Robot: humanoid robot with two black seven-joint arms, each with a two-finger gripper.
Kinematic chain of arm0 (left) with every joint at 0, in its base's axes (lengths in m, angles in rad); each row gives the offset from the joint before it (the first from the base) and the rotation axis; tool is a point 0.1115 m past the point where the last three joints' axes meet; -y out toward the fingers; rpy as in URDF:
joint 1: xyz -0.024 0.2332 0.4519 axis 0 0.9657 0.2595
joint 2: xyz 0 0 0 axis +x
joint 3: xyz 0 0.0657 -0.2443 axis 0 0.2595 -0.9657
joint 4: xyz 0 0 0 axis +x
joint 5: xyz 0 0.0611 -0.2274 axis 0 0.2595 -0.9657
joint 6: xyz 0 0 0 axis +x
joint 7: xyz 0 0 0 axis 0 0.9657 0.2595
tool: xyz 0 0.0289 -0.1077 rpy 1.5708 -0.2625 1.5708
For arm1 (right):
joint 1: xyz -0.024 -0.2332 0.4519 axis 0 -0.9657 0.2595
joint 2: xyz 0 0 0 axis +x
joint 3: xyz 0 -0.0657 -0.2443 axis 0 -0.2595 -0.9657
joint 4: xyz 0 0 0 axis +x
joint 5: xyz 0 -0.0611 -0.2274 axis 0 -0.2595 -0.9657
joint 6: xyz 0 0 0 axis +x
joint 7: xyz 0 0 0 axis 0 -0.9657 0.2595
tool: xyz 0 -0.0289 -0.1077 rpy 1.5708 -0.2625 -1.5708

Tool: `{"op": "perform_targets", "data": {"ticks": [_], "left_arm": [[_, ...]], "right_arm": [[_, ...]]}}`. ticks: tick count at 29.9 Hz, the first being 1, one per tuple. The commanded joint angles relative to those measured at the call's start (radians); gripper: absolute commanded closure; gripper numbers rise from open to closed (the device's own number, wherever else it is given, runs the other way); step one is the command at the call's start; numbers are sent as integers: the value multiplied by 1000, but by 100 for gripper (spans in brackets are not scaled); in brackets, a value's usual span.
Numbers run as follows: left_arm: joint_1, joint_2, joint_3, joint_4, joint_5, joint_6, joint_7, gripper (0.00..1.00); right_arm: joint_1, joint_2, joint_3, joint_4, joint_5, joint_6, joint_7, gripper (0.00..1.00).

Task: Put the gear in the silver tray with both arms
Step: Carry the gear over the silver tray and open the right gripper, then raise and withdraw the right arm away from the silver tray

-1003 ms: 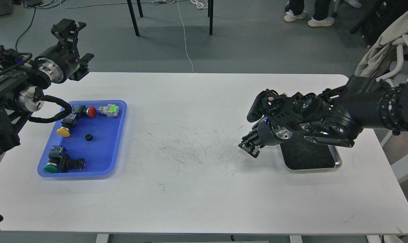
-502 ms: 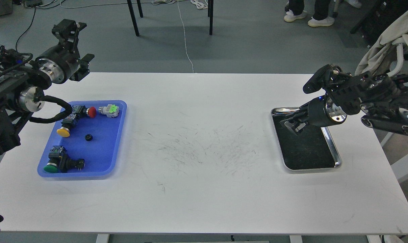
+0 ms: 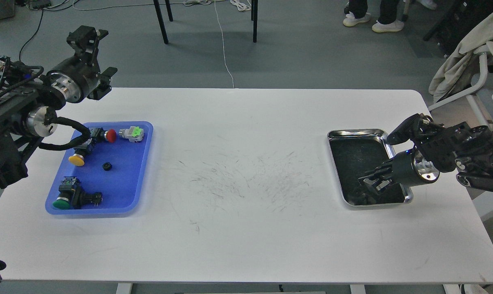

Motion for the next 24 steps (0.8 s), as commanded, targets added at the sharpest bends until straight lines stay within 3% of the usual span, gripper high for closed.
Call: {"op": "perform_targets", "data": {"ticks": [1,4,8,11,13,16,24], "left_arm": [[2,0,0,0,0,0,0,2],[2,0,0,1,0,0,0,2],[2,-2,1,1,0,0,0,2],[2,-2,1,1,0,2,1,2],[2,-2,1,1,0,0,1,2],[2,-2,1,1,0,0,1,2],[8,23,1,-11,2,-11,0,2]], "right_arm": [[-5,2,0,-13,0,0,0,99],[-11,4,0,-25,1,0,0,96],[-11,-2,3,-25,3,-1,0,77],[-8,-4,6,-25,3,-3,0,57],[-5,-5,8,-23,4,-3,1,54],[-6,-7,35,-25,8,-3,0,39],[5,-34,188,-30,64,11,-6,33]]}}
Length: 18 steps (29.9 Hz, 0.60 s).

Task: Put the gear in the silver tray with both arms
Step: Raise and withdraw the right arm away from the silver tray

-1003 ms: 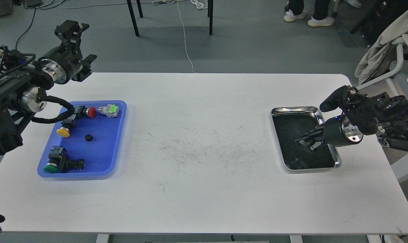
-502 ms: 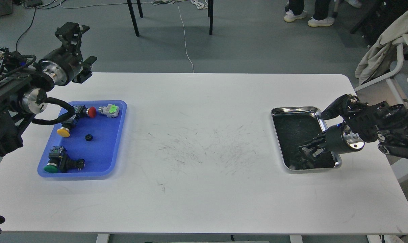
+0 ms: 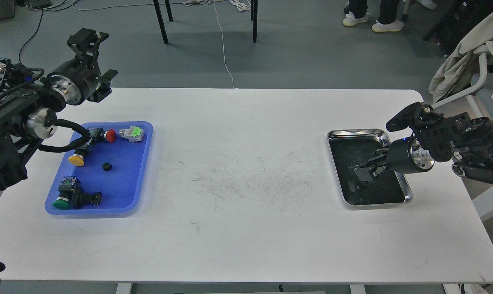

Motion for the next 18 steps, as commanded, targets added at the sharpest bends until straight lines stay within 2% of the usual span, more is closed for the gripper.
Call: {"op": "perform_targets", "data": {"ticks": [1,5,8,10,18], "left_arm": [[0,25,0,-8,1,-20,-1,2],[13,67,0,-57,-10,-77,-9,2],[25,76,5,-81,-2,-19,-11,2],[33,83,28,-110,4,-21,-8,2],[34,179,77,-308,209,-14,-12,2]], "right_arm": [[2,-26,84,0,46,8,-5,30],[-4,-45,186,1,129,8,-10,25],[-14,-80,294,1,236,8,-11,16],[-40,-92,357,4,319,9,-13,13],[-117,-135,619,-2,531,-14,-13,13]]}}
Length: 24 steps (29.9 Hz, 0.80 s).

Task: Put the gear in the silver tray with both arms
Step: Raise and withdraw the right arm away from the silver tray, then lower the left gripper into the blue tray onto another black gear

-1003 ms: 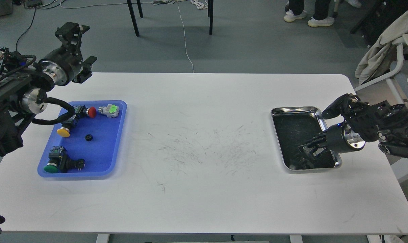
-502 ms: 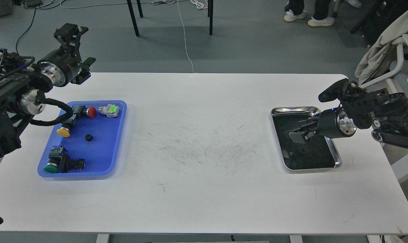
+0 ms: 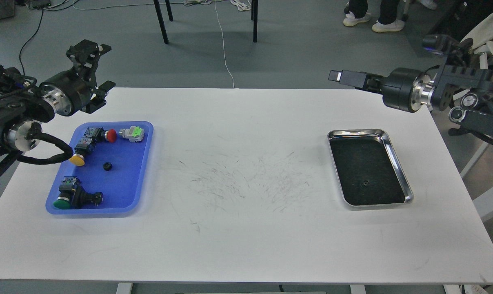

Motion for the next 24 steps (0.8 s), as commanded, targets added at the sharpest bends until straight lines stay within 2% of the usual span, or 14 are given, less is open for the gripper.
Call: {"op": "perform_targets", "data": {"ticks": [1,4,7,13,17,24], "left_arm": [[-1,35,3,-91,143,8,-1,2],[2,61,4,-145,222,5,-10,2],[4,104,6,-219,280,6,-37,2],[14,143,117,-254,479,17,-41,2],[18,159,159,-257,596,35,-42,2],[19,167,242,-244,829,109,-54,2]], "right_arm": [[-49,-12,135,-3,101,-9,0,13],[-112,-16,228,-7,176,-12,0,12],[-161,-18,324,-9,202,-33,0,13],[-235,-24,465,-36,365,-93,0,11],[-275,-15,493,-62,457,-145,0,11],[-321,-12,531,-52,515,-173,3,10]]}}
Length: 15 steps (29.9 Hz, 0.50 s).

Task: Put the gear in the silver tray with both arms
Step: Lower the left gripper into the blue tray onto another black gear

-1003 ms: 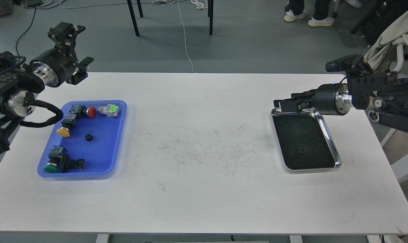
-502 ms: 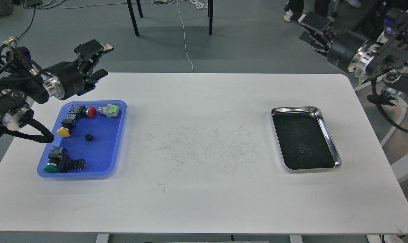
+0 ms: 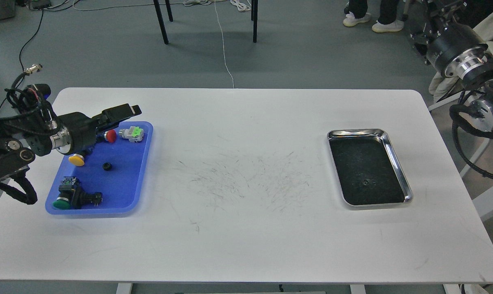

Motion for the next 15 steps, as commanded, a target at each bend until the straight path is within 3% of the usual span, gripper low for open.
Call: {"op": "perform_targets", "data": {"ticks": [1,6,15], "left_arm": [[2,1,34,9,117,37,-5,2],[20,-2,117,47,180,113,-6,2],[87,-42,132,162,322,168,-6,3]], "right_arm": [[-19,2,19,7,6,-11,1,10],[-20,0,21,6,6,-12,1,9],[-22,2,29,1,6,-12,1,8]]}}
